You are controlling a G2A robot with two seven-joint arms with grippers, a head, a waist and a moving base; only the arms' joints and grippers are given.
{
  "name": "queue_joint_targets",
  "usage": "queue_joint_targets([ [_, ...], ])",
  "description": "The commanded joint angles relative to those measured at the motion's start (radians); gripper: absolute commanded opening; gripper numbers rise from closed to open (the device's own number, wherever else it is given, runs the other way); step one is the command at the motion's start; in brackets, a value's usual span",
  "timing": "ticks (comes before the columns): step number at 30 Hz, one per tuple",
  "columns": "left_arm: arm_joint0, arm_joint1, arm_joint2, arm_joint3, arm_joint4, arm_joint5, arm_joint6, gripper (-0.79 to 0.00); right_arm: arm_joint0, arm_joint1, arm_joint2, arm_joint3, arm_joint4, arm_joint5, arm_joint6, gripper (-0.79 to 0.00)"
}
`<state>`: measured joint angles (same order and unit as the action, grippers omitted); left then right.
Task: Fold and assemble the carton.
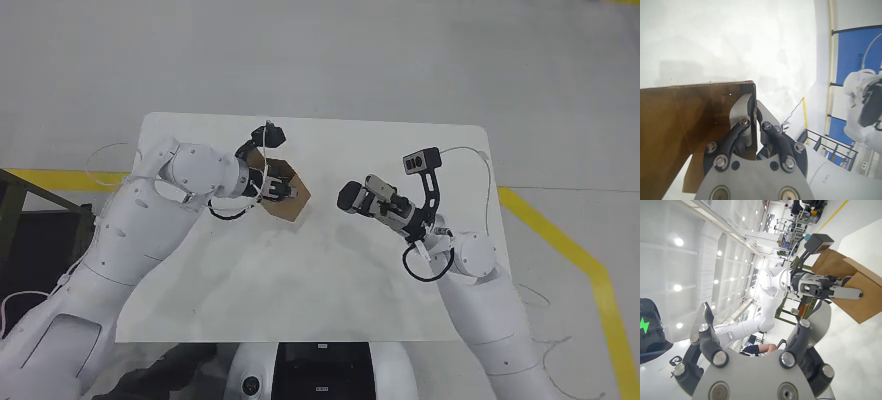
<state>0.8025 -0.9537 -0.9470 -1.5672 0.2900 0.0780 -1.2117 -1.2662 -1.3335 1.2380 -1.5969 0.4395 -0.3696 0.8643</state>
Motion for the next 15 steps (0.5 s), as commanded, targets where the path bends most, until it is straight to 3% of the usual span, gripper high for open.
queue_joint_targets([
  [1,0.009,0.002,0.018,-0.028,0.085,-0.007,0.019,-0.785,-0.008,0.005,0.019,-0.001,-0.033,-0.002,-0.008,0.0],
  [9,0.057,0.003,0.09,-0.137,0.331,-0.037,0.065,-0.785,-0.046,0.022,0.066,-0.04,-0.154,-0.009,-0.057,0.0],
  [15,0.081,-0.007,0.14,-0.159,0.416,-0.008,0.077,-0.785,-0.061,0.029,0.078,-0.058,-0.171,0.0,-0.071,0.0],
])
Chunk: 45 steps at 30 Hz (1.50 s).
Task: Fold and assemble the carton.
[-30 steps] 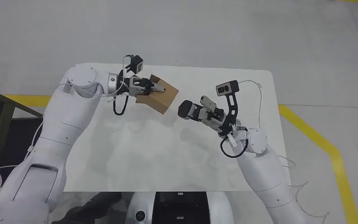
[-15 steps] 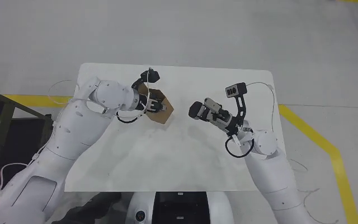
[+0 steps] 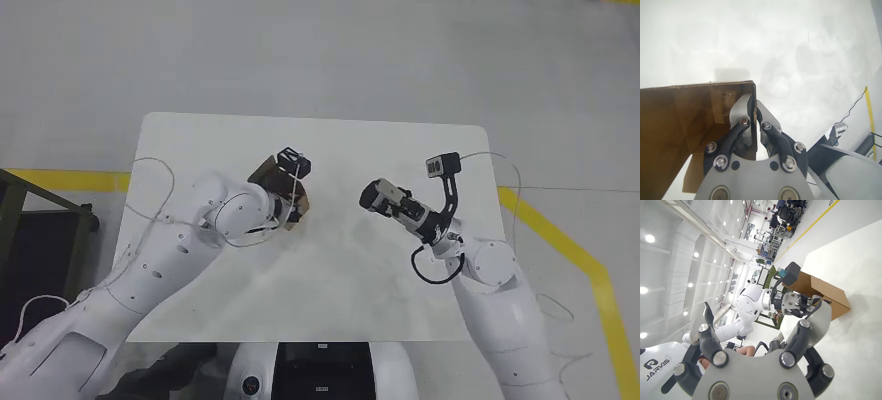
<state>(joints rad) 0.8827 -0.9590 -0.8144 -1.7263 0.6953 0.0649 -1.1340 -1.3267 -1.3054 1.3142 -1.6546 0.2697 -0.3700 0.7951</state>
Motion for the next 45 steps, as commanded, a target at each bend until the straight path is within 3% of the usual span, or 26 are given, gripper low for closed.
queue_joint_targets([
  [1,0.003,-0.005,0.016,0.0,0.021,0.011,-0.001,-0.785,-0.002,0.002,0.001,0.0,-0.001,0.0,-0.003,0.0],
  [2,0.003,-0.008,0.024,0.0,0.029,0.015,-0.001,-0.785,-0.003,0.002,0.001,0.001,0.002,0.001,-0.004,0.0],
  [4,0.004,-0.013,0.039,-0.001,0.04,0.019,0.0,-0.656,-0.003,0.004,0.001,0.004,0.006,0.0,-0.005,0.0],
  [6,0.005,-0.018,0.045,-0.005,0.034,0.019,0.001,-0.049,-0.003,0.005,0.0,0.006,0.009,-0.002,-0.008,0.0],
  [7,0.005,-0.02,0.045,-0.008,0.029,0.02,0.003,0.0,-0.004,0.006,0.0,0.006,0.01,-0.004,-0.01,0.0],
  [15,0.031,-0.018,-0.048,-0.053,-0.121,0.015,0.04,0.0,0.002,0.011,0.002,0.015,0.019,-0.011,-0.011,0.0],
  [27,0.169,0.023,-0.379,-0.142,-0.594,-0.073,0.036,0.0,0.025,0.021,0.013,0.034,0.046,-0.035,0.007,0.0],
  [32,0.214,0.031,-0.494,-0.141,-0.75,-0.12,0.105,0.0,0.034,0.024,0.008,0.038,0.051,-0.032,0.016,0.0],
  [38,0.256,0.038,-0.588,-0.128,-0.746,-0.168,0.217,0.0,0.077,0.029,-0.009,0.062,0.024,-0.034,0.077,0.0],
  [45,0.287,0.041,-0.629,-0.072,-0.646,-0.18,0.331,0.0,0.214,0.027,-0.084,0.169,-0.024,-0.074,0.202,0.0],
])
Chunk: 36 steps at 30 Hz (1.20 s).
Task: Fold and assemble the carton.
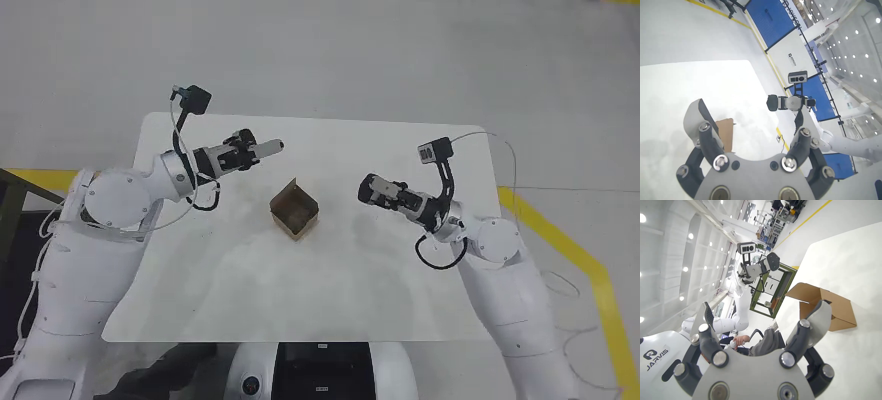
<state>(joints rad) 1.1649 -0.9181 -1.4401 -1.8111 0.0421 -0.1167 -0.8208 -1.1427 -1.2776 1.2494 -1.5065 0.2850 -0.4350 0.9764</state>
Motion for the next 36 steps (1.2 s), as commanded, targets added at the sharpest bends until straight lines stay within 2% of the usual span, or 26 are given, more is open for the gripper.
queue_joint_targets([
  [1,0.007,-0.001,-0.007,0.023,-0.001,0.0,0.026,0.0,0.056,-0.003,-0.039,0.04,-0.065,-0.019,0.027,0.0],
  [8,0.042,0.001,-0.057,0.057,-0.002,-0.008,0.092,0.0,0.218,-0.029,-0.182,0.157,-0.251,-0.05,-0.023,0.0],
  [17,0.117,0.01,-0.132,0.042,0.063,-0.068,0.132,0.0,0.332,-0.054,-0.285,0.256,-0.575,-0.128,-0.222,0.0],
  [22,0.135,0.011,-0.165,0.038,0.047,-0.084,0.135,0.0,0.332,-0.054,-0.285,0.256,-0.575,-0.128,-0.222,0.0],
  [31,0.136,0.012,-0.165,0.038,0.043,-0.084,0.132,0.0,0.332,-0.054,-0.285,0.256,-0.575,-0.128,-0.222,0.0],
  [34,0.136,0.012,-0.165,0.038,0.043,-0.084,0.132,0.0,0.347,-0.05,-0.297,0.24,-0.692,-0.126,-0.229,0.0],
  [36,0.136,0.012,-0.165,0.038,0.043,-0.084,0.132,0.0,0.374,-0.055,-0.327,0.257,-0.72,-0.192,-0.218,0.0],
])
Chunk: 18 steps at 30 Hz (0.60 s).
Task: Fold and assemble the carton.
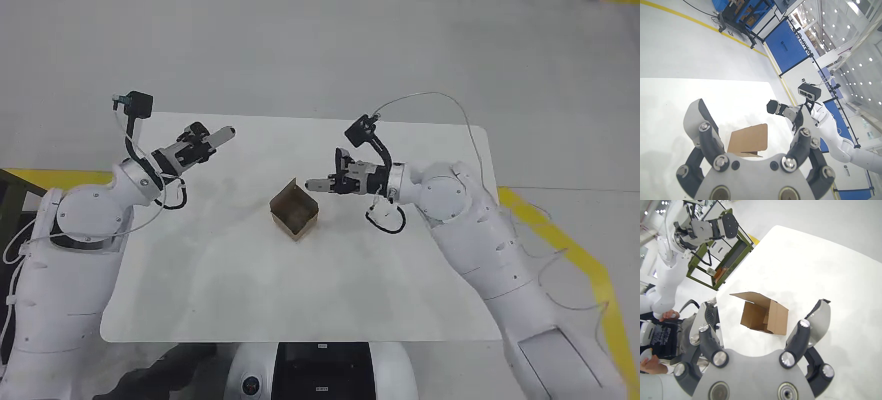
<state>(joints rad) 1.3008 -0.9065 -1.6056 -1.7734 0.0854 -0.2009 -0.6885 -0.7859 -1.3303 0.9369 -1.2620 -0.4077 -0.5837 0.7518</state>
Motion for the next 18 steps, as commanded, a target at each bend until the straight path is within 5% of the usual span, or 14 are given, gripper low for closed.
queue_joint_targets([
  [1,0.0,0.0,0.0,0.0,0.0,0.0,0.0,0.0,0.038,-0.005,-0.027,0.035,-0.051,-0.074,0.004,0.0],
  [12,0.0,0.0,0.0,0.0,0.0,0.0,0.0,0.0,0.29,-0.101,-0.245,0.376,-0.173,-0.42,-0.12,0.0],
  [18,0.0,0.0,0.0,0.0,0.0,0.0,0.0,0.0,0.366,-0.157,-0.35,0.465,-0.172,-0.429,-0.187,0.0],
])
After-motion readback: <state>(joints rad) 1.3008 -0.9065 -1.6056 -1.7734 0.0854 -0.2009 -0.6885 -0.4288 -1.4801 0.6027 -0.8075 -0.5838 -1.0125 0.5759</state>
